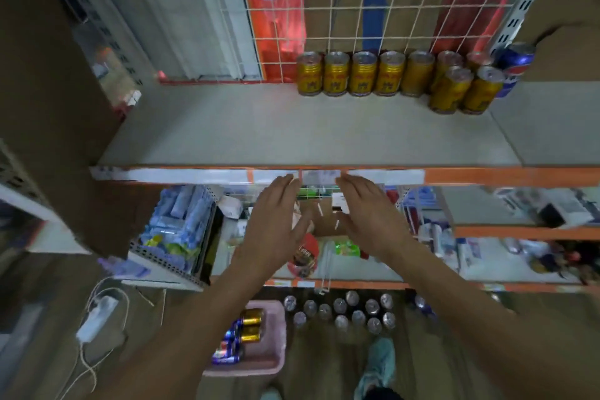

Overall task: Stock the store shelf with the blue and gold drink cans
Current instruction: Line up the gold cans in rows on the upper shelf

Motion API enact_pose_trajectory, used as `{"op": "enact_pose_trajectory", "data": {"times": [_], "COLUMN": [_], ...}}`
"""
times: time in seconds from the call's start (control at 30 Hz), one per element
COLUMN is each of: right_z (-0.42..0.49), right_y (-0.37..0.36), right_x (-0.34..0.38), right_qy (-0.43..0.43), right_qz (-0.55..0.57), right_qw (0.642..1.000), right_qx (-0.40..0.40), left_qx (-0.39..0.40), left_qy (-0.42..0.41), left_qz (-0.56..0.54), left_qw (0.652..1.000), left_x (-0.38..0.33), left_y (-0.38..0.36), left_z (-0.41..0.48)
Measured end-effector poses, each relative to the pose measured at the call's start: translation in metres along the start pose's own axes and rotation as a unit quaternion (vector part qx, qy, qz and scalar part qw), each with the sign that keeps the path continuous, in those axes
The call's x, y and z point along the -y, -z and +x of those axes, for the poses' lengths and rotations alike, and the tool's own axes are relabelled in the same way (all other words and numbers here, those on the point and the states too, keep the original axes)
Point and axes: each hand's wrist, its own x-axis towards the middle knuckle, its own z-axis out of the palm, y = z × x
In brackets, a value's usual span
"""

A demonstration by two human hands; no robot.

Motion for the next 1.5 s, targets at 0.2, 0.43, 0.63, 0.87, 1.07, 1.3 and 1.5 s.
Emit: {"op": "enact_pose_trajectory", "data": {"times": [0.2,0.43,0.63,0.87,1.07,1.3,1.5], "right_z": [-0.044,-0.090,-0.134,-0.157,-0.186,-0.203,-0.203], "right_y": [-0.051,-0.158,-0.276,-0.424,-0.612,-0.763,-0.832], "right_x": [0.083,0.113,0.127,0.129,0.115,0.106,0.096], "right_qy": [-0.022,-0.027,-0.015,-0.028,-0.023,0.002,0.107], "right_qz": [0.028,0.054,0.060,0.019,-0.023,0.012,-0.021], "right_qw": [0.996,0.979,0.963,0.961,0.957,0.948,0.936], "right_qx": [0.076,0.193,0.261,0.274,0.288,0.319,0.334], "left_qx": [0.054,0.135,0.214,0.233,0.263,0.328,0.273], "left_qy": [0.035,0.153,0.195,0.254,0.192,0.069,-0.011], "left_qz": [0.014,0.000,0.025,0.020,0.054,0.131,0.188], "left_qw": [0.998,0.979,0.957,0.939,0.944,0.933,0.943], "left_x": [0.061,0.118,0.171,0.269,0.371,0.477,0.526], "left_y": [0.013,-0.039,-0.121,-0.236,-0.364,-0.476,-0.536], "left_z": [-0.096,-0.193,-0.270,-0.342,-0.392,-0.393,-0.356]}}
